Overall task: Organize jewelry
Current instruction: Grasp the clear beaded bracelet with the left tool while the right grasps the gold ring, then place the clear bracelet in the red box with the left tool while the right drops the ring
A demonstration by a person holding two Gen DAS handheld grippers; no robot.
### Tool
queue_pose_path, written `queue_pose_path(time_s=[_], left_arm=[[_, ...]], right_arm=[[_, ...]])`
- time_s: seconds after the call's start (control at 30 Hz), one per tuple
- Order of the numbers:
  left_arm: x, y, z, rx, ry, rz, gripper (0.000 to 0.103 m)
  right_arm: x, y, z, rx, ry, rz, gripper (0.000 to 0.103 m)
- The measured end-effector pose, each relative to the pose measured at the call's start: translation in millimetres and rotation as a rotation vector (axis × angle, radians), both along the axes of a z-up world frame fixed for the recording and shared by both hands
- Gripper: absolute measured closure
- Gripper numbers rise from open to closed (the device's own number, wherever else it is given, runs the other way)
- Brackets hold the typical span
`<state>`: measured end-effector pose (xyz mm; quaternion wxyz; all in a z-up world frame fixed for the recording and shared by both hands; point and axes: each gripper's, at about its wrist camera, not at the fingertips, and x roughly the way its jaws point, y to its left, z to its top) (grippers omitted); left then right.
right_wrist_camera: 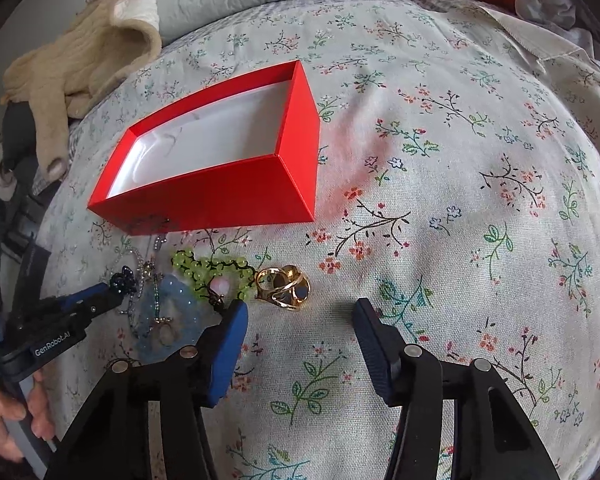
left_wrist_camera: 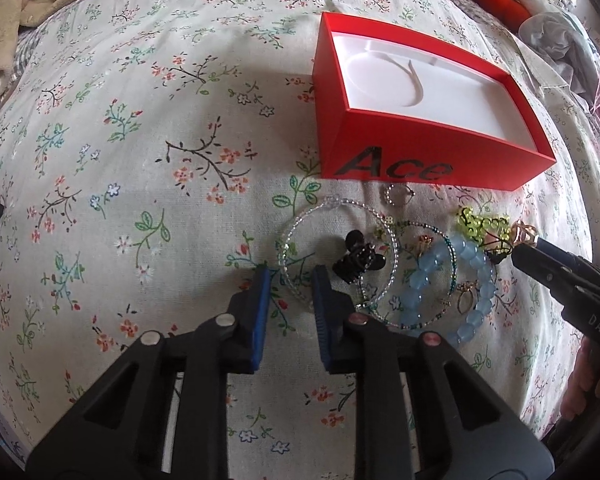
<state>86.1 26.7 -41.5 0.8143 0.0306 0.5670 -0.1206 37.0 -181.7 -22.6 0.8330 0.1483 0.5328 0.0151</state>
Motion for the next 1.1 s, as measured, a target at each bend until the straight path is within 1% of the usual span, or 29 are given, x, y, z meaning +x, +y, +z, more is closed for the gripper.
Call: queue_pose_path(time_s=[0.03,0.07,0.1,0.13,0.2,0.3,0.4,0.53,0.67,0.8,0.93,1.03,1.1], left_arm=[[1.9,-0.2,-0.6,0.006,-0.002,-0.001,0.090],[3.9,0.3,-0.7,0.009,-0.002,-0.001,0.093],[6.1,0.7,-1.2,0.008,0.002,0.001,0.094],[7.8,1.1,-1.2,0.008,0.006,0.003,0.097],[11.1,0.7,0.0,0.012,0.002,0.000,0.098],[12.0,1.3,4.2,0.009,-0.007,0.007,0.098],[8.5,3.5,12.7,-0.023,-0.010,0.009,0.098],[-1.5,0.4,31.8,-0.020,-0.053,-0.017,0.099],[-9.9,-3.5,55.1,-0.034,-0.084,-0.039,0.099],[-13.8,-11.0,80.2,-0.038,-0.123,-0.074,0.099],[-13.0,-20.9,102.3,-0.066,-0.155,-0.097,0.099],[-9.2,-31.7,116.3,-0.106,-0.170,-0.108,0.098],[-3.7,-38.0,122.8,-0.147,-0.177,-0.110,0.098]], right_arm=[[2.0,0.5,-0.3,0.004,-0.003,0.000,0.058],[3.8,1.4,-1.2,0.004,-0.005,-0.003,0.064],[5.1,2.9,-2.4,-0.004,-0.007,-0.002,0.067],[5.5,4.7,-3.3,-0.018,-0.010,0.005,0.075],[4.8,7.7,-3.1,-0.038,-0.022,0.015,0.075],[3.2,8.8,-0.3,-0.030,-0.018,0.038,0.075],[0.5,6.5,4.4,-0.039,0.000,0.039,0.075],[-3.4,-2.1,15.1,-0.009,0.031,0.024,0.075],[-4.2,-6.4,29.9,-0.017,0.052,0.034,0.075],[0.4,-11.4,51.0,0.008,0.026,0.044,0.075],[11.1,-13.9,68.6,0.024,-0.012,0.054,0.075],[21.6,-15.7,77.3,0.025,-0.033,0.056,0.075],[27.1,-18.0,79.7,0.036,-0.047,0.057,0.075]])
